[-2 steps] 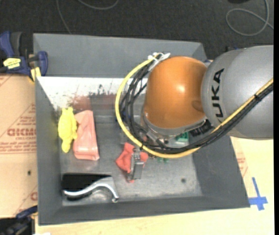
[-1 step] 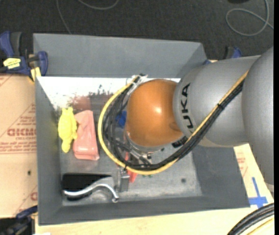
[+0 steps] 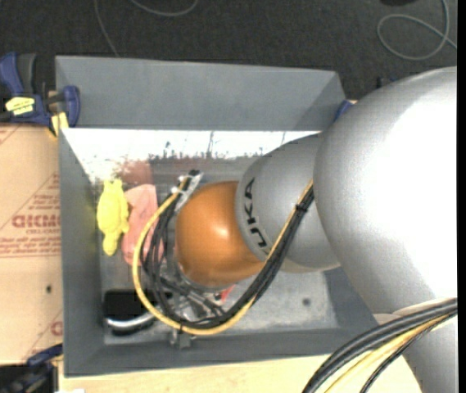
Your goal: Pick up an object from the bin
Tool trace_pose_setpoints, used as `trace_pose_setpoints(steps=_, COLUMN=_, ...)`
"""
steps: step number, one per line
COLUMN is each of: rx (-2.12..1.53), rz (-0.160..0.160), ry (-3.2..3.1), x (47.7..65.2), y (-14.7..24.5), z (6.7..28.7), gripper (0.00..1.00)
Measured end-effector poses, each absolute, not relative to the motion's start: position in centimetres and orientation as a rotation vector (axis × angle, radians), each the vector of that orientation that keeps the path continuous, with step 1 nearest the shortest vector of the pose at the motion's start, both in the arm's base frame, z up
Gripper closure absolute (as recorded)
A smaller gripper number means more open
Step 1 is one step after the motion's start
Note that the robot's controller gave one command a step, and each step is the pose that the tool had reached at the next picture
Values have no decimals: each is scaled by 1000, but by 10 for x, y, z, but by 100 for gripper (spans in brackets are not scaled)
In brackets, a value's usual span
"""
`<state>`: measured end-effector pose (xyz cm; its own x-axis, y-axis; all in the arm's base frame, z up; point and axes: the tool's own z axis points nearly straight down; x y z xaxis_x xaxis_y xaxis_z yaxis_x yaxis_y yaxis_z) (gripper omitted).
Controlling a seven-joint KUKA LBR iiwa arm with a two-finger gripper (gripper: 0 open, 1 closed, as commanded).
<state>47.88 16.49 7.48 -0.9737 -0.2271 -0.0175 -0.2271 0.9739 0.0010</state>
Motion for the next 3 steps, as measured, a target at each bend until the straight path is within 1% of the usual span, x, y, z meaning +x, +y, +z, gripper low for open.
trace_pose_setpoints(steps=1, rx=-361, rz=8, ry=3082, x=484, y=175, z=62, gripper=0)
trace_pose_setpoints(steps=2, rx=-595, rz=2, ry=3061, x=476, y=180, z=102, gripper=0)
trace_pose_setpoints(steps=3, rx=-357, rz=7, ry=3080, x=486, y=173, z=63, gripper=100)
